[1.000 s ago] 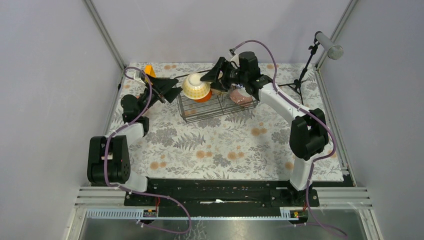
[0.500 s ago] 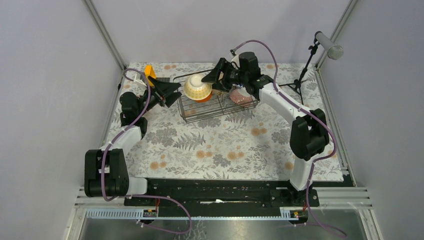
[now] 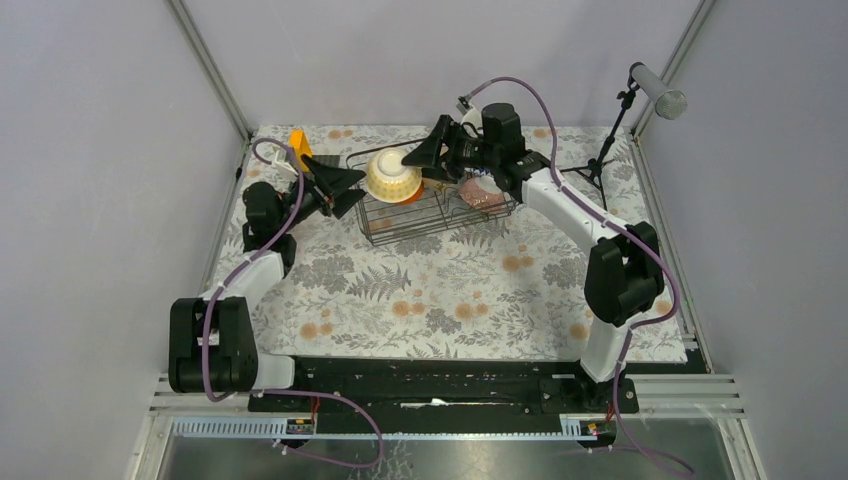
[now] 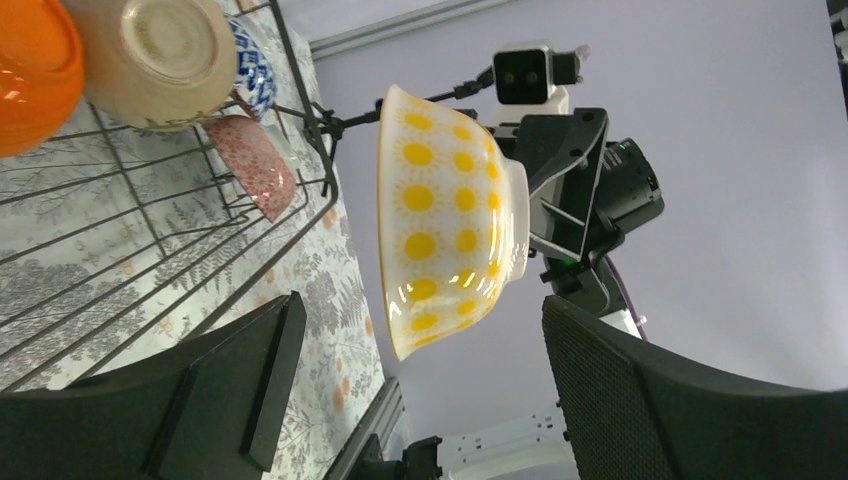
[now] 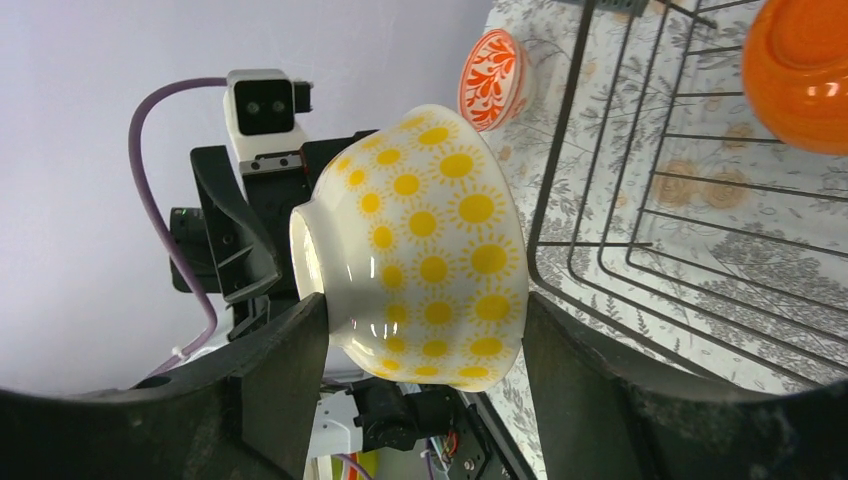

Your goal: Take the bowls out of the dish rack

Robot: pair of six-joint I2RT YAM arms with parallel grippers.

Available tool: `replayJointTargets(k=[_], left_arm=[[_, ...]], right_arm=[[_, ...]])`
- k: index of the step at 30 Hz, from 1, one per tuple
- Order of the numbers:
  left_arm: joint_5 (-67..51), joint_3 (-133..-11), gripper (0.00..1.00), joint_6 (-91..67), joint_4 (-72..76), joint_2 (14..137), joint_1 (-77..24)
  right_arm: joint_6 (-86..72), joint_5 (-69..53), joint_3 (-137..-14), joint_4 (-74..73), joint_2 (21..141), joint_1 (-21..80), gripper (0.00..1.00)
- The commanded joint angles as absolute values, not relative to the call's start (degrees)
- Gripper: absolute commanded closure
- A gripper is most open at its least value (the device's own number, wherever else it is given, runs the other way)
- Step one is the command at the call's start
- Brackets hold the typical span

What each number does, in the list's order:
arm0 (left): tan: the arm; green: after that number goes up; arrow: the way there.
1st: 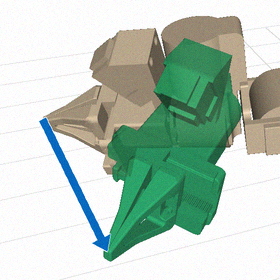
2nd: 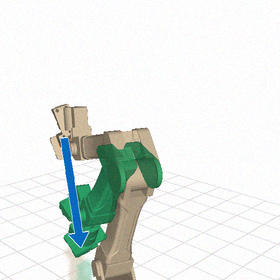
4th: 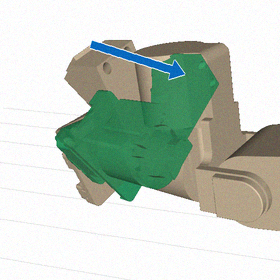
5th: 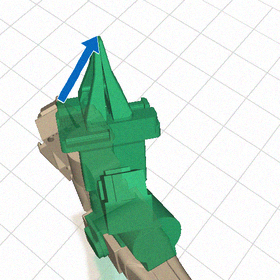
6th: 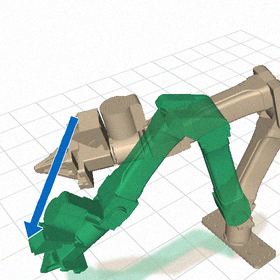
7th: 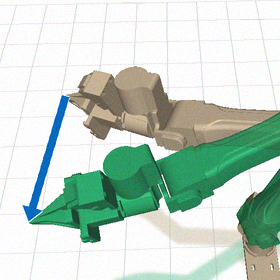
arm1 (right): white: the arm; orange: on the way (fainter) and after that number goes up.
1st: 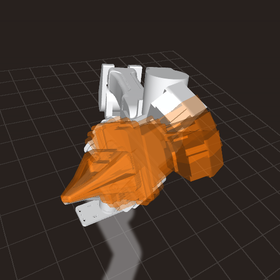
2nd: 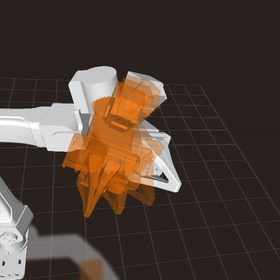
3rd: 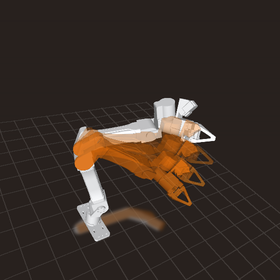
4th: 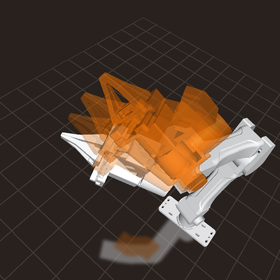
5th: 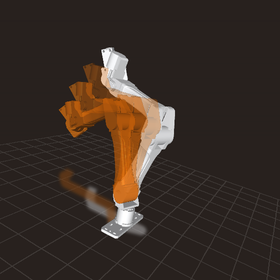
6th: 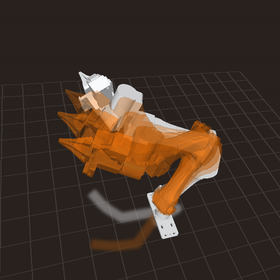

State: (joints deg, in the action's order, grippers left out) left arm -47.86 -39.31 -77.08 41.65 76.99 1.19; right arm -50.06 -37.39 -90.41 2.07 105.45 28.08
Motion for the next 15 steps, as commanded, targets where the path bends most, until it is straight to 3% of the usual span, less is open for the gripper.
replayJointTargets(k=[1,5,8,15], left_arm=[[-50.75,-42.67,0.08,-79.93,50.77,78.6,-1.23],[-51.0,-43.01,0.18,-82.39,56.13,79.59,-3.18],[-51.78,-42.66,0.34,-85.05,60.38,80.28,-3.34],[-51.71,-40.56,0.59,-97.23,79.17,83.69,-3.25]], right_arm=[[-53.05,-42.32,-90.01,10.2,102.07,29.18,0.38],[-55.84,-43.49,-88.71,13.26,102.82,29.41,0.38],[-56.59,-43.59,-88.07,14.34,102.91,29.44,0.38],[-59.86,-44.66,-87.16,17.45,103.69,29.23,0.36]])
